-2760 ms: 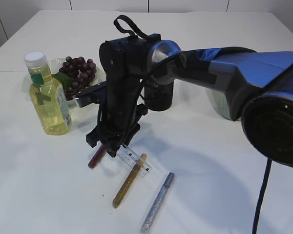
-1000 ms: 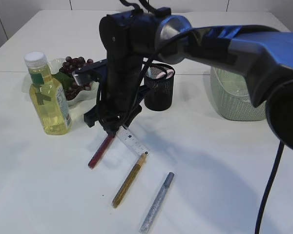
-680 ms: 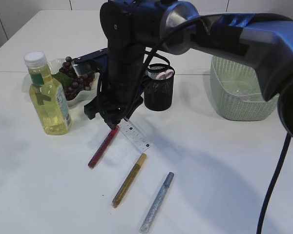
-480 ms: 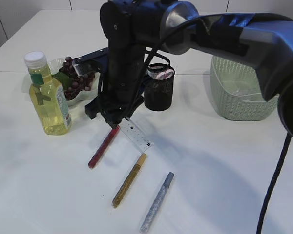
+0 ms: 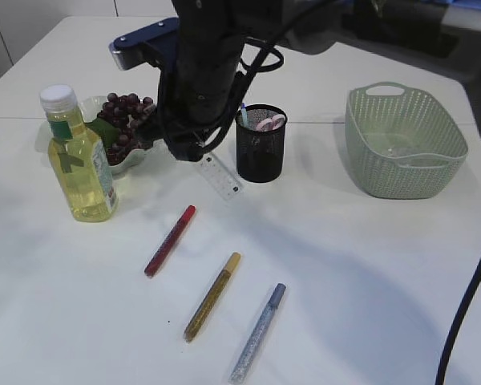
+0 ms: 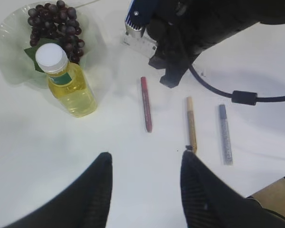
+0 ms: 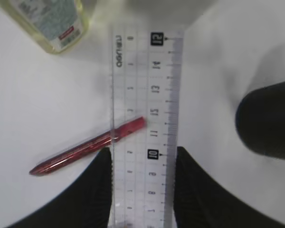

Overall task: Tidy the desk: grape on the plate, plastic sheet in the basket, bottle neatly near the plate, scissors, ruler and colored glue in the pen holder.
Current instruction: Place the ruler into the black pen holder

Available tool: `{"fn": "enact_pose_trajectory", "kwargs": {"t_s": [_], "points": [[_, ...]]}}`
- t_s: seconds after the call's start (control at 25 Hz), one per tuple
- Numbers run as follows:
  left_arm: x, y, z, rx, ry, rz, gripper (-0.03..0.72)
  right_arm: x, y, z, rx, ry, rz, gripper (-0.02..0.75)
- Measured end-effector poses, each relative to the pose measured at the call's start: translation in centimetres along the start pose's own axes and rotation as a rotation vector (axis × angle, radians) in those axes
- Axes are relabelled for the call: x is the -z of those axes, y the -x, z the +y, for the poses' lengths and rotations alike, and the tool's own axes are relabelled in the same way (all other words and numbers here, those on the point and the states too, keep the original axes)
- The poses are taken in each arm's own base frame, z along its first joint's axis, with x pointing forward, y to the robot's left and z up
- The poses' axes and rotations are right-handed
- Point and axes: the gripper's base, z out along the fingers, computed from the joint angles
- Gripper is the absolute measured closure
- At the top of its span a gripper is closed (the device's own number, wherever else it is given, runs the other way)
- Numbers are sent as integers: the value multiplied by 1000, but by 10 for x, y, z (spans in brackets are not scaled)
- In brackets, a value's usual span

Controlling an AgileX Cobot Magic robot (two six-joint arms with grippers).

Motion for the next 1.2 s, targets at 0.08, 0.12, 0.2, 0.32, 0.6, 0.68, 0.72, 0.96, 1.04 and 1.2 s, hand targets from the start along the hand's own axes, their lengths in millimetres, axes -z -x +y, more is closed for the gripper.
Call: {"fn": "enact_pose_trajectory", "kwargs": {"t_s": [0.08, 0.12, 0.2, 0.32, 0.6, 0.68, 0.72, 0.96, 1.04, 1.2], "points": [[0, 0, 1, -2, 7, -1, 339, 6, 4, -4, 16, -37, -45, 437], [0, 0, 1, -4, 12, -2, 339, 9, 7, -5, 21, -55, -71, 437], [0, 0, 2, -7, 21, -3, 339, 14, 12, -9, 24, -89, -129, 437], [0, 0, 3, -9, 29, -4, 339, 23, 21, -13, 26, -139, -232, 437], [0, 1, 5, -16, 50, -6, 339, 26, 27, -18, 51, -205, -333, 437], [0, 1, 5, -18, 57, -7, 339, 19, 25, -18, 72, -213, -349, 437], [0, 1, 6, -19, 62, -8, 339, 16, 23, -17, 84, -213, -360, 437], [0, 1, 6, -22, 69, -9, 339, 11, 12, -15, 114, -191, -505, 437], [0, 1, 6, -22, 69, -9, 339, 20, 9, -18, 115, -183, -585, 437], [0, 1, 6, -22, 69, -9, 339, 36, 0, -37, 92, -188, -736, 437]]}}
